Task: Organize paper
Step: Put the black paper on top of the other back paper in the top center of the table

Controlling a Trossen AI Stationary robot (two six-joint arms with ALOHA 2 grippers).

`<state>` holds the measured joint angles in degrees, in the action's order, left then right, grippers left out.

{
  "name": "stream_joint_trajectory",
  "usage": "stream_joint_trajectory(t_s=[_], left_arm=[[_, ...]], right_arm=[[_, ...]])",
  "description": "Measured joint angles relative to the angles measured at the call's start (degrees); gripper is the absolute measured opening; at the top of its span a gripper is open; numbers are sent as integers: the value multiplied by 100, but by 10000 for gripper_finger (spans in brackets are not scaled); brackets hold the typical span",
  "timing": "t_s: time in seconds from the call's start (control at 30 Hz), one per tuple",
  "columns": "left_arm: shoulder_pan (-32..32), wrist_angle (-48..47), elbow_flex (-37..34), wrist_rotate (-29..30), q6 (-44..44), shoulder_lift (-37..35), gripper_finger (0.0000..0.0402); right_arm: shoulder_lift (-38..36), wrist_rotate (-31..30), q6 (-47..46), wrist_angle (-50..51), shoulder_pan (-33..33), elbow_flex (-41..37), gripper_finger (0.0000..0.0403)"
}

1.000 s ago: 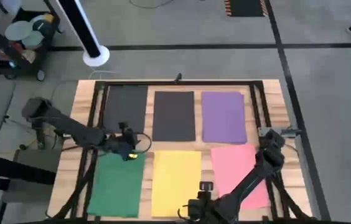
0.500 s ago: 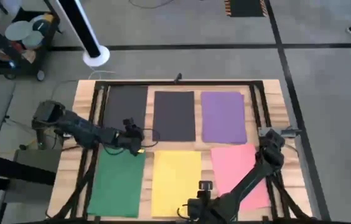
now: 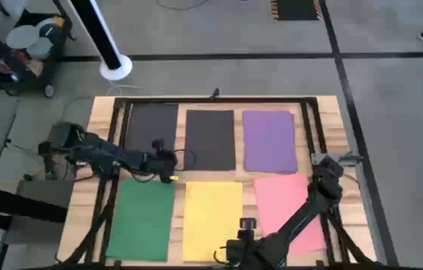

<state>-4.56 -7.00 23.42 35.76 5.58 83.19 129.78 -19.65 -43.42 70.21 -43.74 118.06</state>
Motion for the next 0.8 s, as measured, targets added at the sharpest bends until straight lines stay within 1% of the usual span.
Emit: stream_joint_trajectory(t_s=[0.1, 0.27, 0.33, 0.4, 0.47, 0.53, 0.73, 0.8], left_arm=[[-68, -230, 34, -125, 202, -214, 1], [-129, -890, 164, -407, 366, -823, 1], [-131, -900, 266, -522, 448, -1070, 0], [-133, -922, 317, -807, 536, -1306, 0], [-133, -725, 427, -1046, 573, -1447, 0], [-135, -538, 513, -1120, 577, -1580, 0], [-133, 393, 851, -1131, 562, -1551, 0], [-133, 530, 913, -1016, 496, -1538, 0]], right_arm=[[0, 0, -172, 99, -13, 0, 160], [0, -80, -595, 450, -55, 0, 160], [0, -158, -723, 579, -79, 0, 160], [0, -192, -827, 697, -90, 0, 160], [0, -259, -919, 809, -125, 0, 160], [0, -278, -964, 899, -131, 0, 160], [0, -298, -1019, 962, -125, 0, 160], [0, -298, -1019, 960, -125, 0, 160]])
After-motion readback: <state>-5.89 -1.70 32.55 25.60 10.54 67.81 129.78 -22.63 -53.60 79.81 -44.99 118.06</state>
